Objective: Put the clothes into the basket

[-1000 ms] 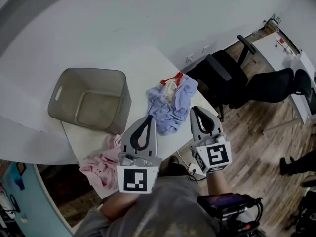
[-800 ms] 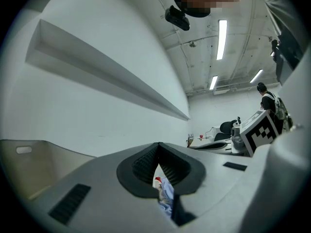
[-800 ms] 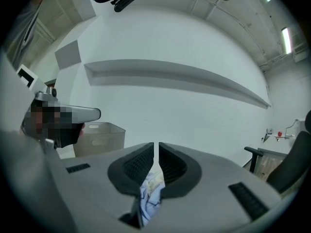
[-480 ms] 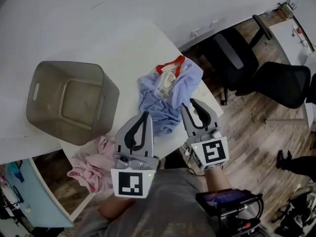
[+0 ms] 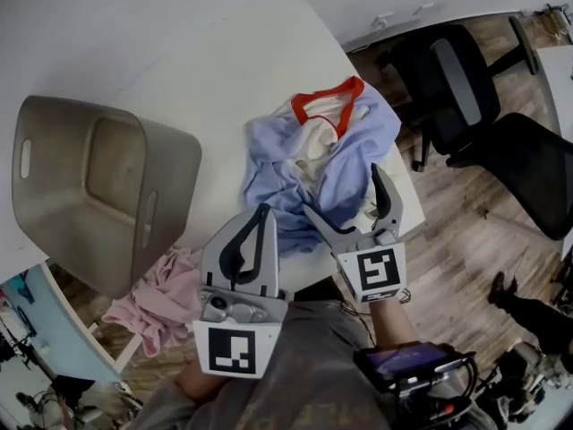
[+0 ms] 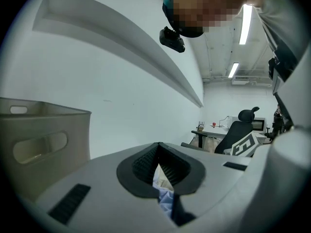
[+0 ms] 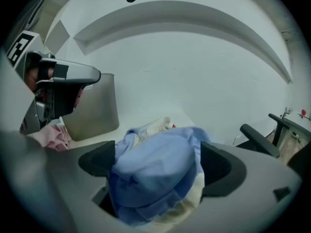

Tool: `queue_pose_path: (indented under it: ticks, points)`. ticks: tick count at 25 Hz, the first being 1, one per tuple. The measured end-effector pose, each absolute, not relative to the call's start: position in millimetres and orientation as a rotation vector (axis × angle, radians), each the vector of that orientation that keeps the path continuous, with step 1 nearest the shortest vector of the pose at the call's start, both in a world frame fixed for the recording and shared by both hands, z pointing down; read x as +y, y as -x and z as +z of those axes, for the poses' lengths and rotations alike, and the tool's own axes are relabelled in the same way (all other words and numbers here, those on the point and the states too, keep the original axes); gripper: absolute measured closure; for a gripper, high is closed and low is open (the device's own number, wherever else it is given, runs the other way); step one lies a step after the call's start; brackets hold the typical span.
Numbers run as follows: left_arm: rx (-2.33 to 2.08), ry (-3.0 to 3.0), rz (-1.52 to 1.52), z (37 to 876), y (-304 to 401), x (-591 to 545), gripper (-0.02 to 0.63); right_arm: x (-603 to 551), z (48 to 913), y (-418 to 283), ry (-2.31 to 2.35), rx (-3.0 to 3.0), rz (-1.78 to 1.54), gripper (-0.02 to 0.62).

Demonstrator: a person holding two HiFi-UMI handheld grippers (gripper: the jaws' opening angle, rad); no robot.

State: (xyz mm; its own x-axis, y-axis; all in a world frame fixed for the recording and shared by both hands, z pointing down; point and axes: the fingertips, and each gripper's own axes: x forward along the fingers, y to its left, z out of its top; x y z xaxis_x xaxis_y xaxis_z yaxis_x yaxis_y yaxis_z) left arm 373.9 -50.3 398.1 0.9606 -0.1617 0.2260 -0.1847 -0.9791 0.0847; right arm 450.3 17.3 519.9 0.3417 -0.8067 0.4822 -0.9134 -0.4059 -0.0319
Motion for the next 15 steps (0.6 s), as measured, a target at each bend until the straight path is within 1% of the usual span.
queue_pose_path:
  ticks: [2, 4, 11, 12, 15]
  points:
    - [-0.280, -2.990, 0.360, 407.6, -377.4, -54.6, 0.598, 12.1, 542.0, -446.9, -2.285, -1.567, 0.691, 0.029]
    - [-0.293, -2.976, 0.389, 417.0, -379.1, -58.8, 0.598, 8.2, 559.5, -443.7, -2.216, -1.558, 0.704, 0.008]
    - [-0.345, -2.943, 0.436, 433.2, -378.6, -65.8, 0.598, 7.5, 580.0, -449.0, -2.134, -1.463, 0.652, 0.017]
    - [-0.353, -2.944, 0.436, 433.1, -377.5, -65.5, 0.598, 8.2, 579.5, -449.8, -2.136, -1.454, 0.646, 0.052]
    - [-0.375, -2.948, 0.433, 430.7, -373.5, -63.5, 0.598, 11.5, 576.8, -451.6, -2.135, -1.435, 0.609, 0.210]
